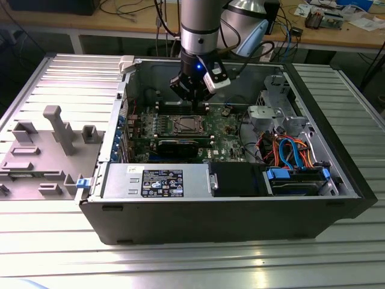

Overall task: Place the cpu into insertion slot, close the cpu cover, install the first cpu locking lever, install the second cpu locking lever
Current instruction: 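Install the second cpu locking lever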

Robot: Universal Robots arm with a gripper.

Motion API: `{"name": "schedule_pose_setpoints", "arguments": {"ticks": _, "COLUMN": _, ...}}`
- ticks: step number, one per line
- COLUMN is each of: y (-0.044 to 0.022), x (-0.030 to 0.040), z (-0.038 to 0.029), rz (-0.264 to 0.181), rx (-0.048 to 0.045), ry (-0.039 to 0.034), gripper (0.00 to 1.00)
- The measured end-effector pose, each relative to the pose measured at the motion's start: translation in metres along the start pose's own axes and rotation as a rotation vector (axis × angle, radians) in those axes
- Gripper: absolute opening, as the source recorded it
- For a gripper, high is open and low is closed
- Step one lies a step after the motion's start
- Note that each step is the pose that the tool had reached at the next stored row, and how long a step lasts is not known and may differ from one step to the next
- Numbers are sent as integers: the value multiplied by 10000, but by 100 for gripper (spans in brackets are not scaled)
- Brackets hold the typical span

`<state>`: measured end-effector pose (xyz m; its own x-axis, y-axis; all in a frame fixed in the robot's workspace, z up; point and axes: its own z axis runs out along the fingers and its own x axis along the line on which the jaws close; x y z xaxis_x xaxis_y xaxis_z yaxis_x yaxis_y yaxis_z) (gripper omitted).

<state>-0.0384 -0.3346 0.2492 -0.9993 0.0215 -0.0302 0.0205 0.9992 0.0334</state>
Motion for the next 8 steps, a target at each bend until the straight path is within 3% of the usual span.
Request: {"name": "schedule_pose_setpoints", "arguments": {"ticks": 8, "y": -13, "x": 0, "z": 0, "rz": 2, "rx": -1, "ry": -1, "gripper": 11}}
